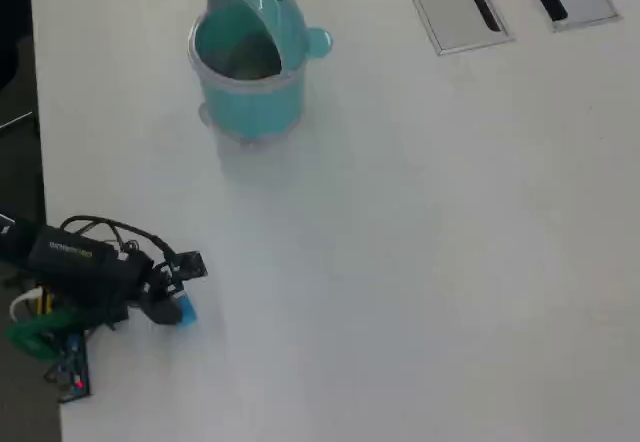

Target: Grasp RGB lego blocks and put them in the bin one by one.

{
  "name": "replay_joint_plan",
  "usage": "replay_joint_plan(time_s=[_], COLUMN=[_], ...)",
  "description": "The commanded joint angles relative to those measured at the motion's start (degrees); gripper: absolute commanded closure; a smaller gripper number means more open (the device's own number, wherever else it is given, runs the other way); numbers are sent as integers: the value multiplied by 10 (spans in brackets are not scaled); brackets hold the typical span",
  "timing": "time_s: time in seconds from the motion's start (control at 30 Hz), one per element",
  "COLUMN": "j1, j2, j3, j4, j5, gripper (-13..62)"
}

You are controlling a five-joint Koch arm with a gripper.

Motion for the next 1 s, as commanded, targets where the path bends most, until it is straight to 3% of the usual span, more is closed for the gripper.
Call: replay_joint_plan(time_s=[0.0,0.3,0.57,0.97], j1=[2,15,31,-125], j2=[-7,-64,-85,-83], j3=[-4,18,20,-50], j4=[-27,-94,-98,-147], j5=[-6,-3,62,288], gripper=[150,158,284,305])
